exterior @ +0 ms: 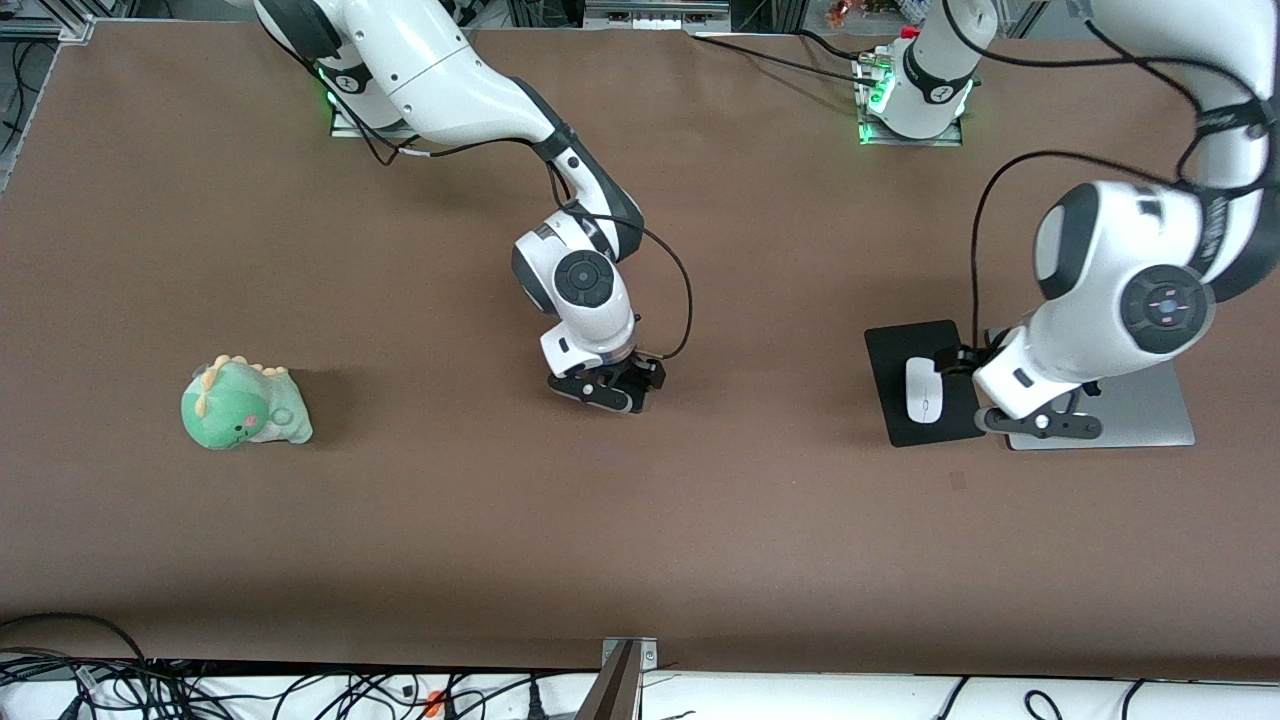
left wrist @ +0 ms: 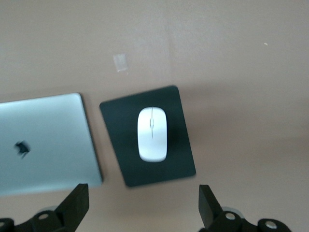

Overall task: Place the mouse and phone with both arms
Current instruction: 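Open and raise the left gripper while the right gripper lifts the phone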

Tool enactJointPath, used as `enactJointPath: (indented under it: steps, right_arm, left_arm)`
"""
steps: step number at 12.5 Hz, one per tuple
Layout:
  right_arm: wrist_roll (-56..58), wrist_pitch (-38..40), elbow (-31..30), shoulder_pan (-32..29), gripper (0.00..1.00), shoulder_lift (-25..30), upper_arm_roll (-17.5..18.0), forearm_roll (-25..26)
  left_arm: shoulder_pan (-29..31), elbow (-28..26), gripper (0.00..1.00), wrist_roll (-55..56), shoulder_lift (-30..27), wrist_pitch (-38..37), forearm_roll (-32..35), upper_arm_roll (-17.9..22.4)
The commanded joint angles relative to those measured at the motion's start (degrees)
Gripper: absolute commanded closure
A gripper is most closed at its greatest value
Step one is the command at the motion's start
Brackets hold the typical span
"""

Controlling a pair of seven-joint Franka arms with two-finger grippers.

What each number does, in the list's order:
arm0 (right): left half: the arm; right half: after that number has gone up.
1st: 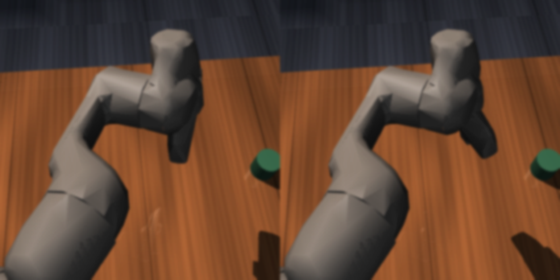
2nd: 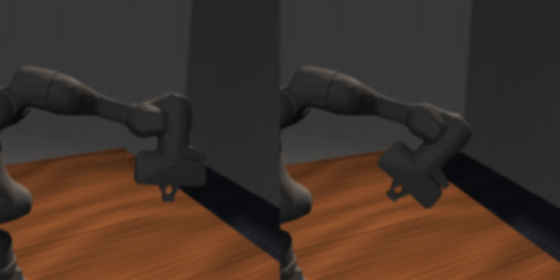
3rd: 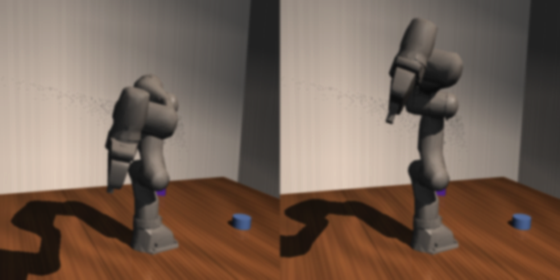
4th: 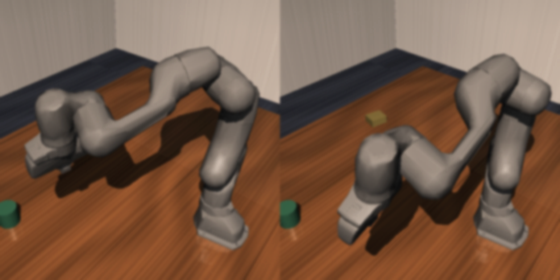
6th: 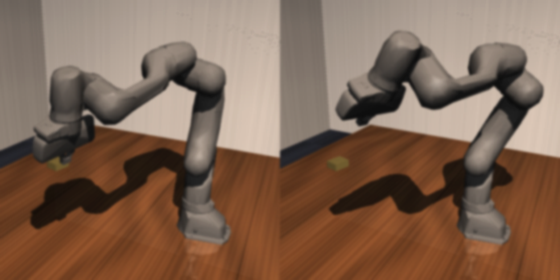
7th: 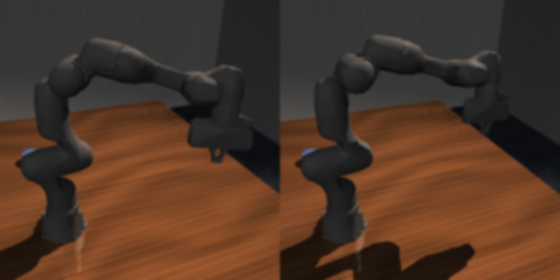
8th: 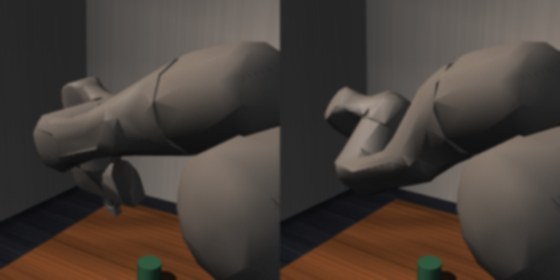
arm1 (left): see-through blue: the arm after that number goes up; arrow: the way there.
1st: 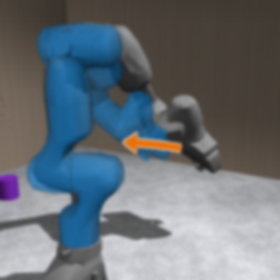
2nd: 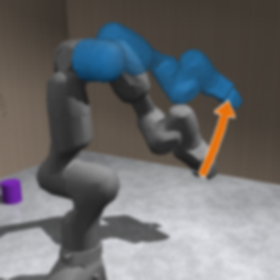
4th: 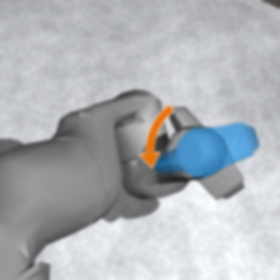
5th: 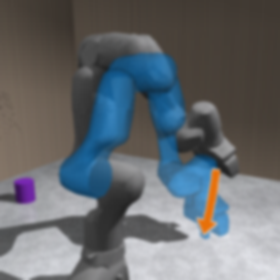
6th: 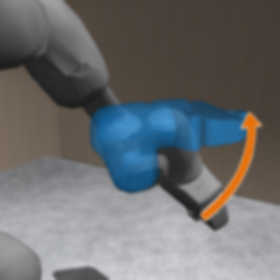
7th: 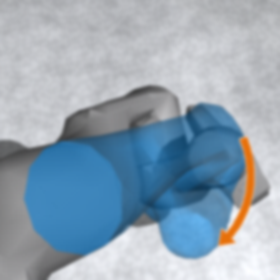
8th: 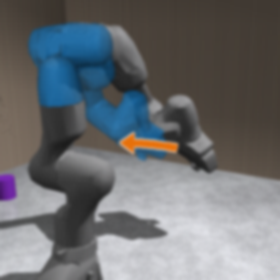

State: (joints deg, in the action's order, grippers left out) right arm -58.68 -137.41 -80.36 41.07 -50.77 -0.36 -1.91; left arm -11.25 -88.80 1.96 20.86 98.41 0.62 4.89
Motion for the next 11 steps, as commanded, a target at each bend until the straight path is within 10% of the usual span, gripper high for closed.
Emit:
enactJointPath:
  steps: [1, 4, 7, 11]
  right_arm:
    - [-1.5, -0.8, 1.7, 0.9, 0.00, -1.4, -0.8, 0.8]
    - [-1.3, -1.7, 2.0, 1.4, 0.00, -2.2, -0.9, 1.0]
    - [-1.3, -1.9, 2.0, 1.5, 0.02, -2.8, -0.9, 2.0]
    - [0.5, -1.5, 1.9, 1.0, 0.62, -2.3, -1.0, 4.7]
  left_arm:
    - [0.5, 11.1, 0.00, -0.6, 1.5, -11.2, 1.1, -0.4]
    - [4.5, 13.7, 0.00, 0.0, -3.1, -15.4, 2.9, -3.0]
    - [16.5, 5.2, 0.00, 0.1, -13.3, -14.8, 3.8, -14.5]
    - [14.9, -10.2, 0.00, -0.5, -25.3, -3.6, 3.2, -12.1]
